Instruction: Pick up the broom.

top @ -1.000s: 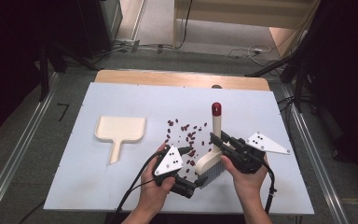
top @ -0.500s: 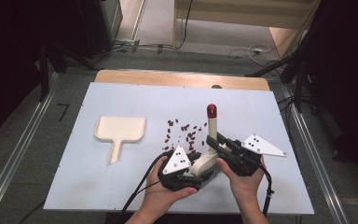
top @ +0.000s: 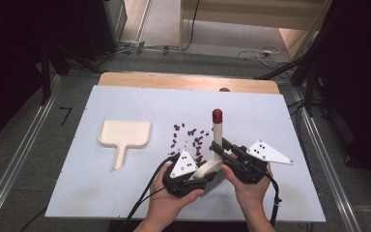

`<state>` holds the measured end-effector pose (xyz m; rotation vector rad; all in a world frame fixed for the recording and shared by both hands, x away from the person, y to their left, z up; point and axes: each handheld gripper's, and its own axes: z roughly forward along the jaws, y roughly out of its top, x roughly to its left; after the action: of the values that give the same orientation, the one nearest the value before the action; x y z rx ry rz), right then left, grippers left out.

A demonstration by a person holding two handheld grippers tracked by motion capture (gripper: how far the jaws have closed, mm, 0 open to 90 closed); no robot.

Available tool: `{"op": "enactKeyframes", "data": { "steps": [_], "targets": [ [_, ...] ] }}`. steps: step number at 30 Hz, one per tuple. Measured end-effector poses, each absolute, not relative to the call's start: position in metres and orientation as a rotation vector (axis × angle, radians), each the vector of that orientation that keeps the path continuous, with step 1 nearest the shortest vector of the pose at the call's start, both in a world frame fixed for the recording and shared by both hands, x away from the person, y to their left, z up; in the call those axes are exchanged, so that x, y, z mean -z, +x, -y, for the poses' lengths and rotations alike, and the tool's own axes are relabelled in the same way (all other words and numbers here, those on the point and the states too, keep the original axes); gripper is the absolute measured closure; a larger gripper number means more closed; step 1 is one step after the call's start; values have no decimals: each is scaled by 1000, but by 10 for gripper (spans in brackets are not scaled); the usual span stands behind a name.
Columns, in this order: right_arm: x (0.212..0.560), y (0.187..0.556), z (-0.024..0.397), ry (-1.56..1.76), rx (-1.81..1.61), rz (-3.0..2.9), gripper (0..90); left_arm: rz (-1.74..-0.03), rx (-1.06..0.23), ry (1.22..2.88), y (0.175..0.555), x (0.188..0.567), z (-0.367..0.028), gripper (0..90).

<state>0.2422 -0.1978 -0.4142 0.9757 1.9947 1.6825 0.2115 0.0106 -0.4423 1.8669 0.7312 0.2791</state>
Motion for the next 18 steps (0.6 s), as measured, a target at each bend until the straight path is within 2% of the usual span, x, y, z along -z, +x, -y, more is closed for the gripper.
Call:
{"op": "enactKeyframes", "data": {
  "steps": [10, 18],
  "targets": [
    [415, 241, 198, 974, -1690, -1963, 686, -779, -259, 1857, 216, 442, -14, 652],
    [414, 242, 194, 913, -1688, -2007, 666, -759, -245, 1855, 221, 445, -32, 683]
  ]
}}
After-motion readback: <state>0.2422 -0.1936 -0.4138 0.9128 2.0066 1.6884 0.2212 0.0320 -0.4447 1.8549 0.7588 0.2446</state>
